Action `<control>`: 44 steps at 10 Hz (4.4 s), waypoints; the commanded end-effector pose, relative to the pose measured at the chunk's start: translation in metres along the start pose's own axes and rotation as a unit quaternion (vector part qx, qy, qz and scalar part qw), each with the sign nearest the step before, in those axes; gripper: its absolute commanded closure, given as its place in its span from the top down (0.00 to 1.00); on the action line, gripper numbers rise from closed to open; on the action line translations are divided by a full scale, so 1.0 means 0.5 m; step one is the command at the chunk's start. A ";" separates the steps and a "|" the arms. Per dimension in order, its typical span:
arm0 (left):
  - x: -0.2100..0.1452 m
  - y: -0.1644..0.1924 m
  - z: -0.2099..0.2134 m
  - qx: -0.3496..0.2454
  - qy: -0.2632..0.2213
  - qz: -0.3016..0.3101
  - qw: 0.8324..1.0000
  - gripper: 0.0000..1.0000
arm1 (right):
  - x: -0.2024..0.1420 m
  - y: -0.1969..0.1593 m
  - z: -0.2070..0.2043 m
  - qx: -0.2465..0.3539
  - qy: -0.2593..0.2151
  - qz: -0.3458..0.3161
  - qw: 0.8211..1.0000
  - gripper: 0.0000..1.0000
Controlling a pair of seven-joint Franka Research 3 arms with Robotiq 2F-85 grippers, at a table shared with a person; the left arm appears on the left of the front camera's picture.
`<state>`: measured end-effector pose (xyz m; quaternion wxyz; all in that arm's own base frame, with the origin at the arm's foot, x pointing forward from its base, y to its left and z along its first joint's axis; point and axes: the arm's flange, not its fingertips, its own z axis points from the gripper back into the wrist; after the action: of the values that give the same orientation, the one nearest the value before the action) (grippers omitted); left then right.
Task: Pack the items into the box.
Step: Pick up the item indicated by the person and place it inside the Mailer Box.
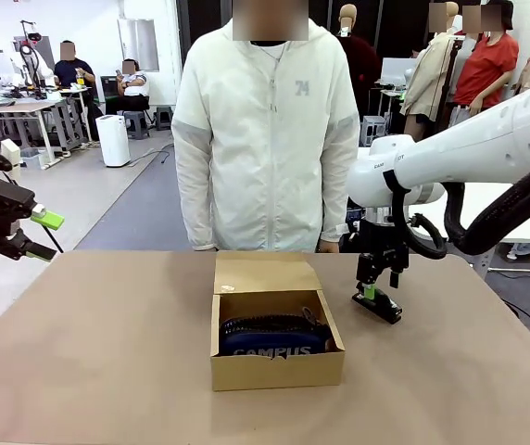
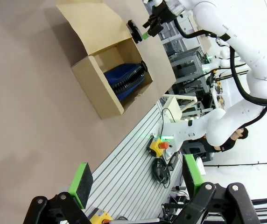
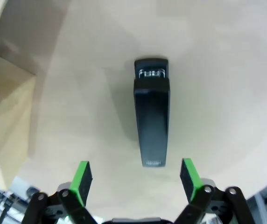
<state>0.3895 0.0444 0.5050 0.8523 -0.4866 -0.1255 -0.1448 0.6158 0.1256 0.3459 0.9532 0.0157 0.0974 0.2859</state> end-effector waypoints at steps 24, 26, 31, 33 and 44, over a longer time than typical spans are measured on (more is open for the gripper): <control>-0.002 0.001 0.006 -0.002 0.004 -0.006 1.000 1.00 | -0.244 0.050 0.129 0.079 -0.001 -0.014 0.997 0.00; -0.002 0.001 0.006 -0.002 0.004 -0.006 1.000 1.00 | -0.358 0.073 0.137 0.108 -0.026 -0.008 0.994 0.00; -0.002 0.001 0.006 -0.002 0.004 -0.006 1.000 1.00 | -0.425 0.079 0.142 0.135 -0.040 0.005 0.990 0.00; -0.002 0.001 0.006 -0.002 0.004 -0.006 1.000 1.00 | -0.425 0.079 0.142 0.135 -0.040 0.005 0.990 0.00; -0.002 0.001 0.006 -0.002 0.004 -0.006 1.000 1.00 | -0.001 0.580 0.136 -0.109 -0.032 0.569 0.814 0.00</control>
<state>0.3895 0.0444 0.5051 0.8522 -0.4868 -0.1253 -0.1450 0.4585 0.3753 0.4435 0.6418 -0.0108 0.0120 0.7667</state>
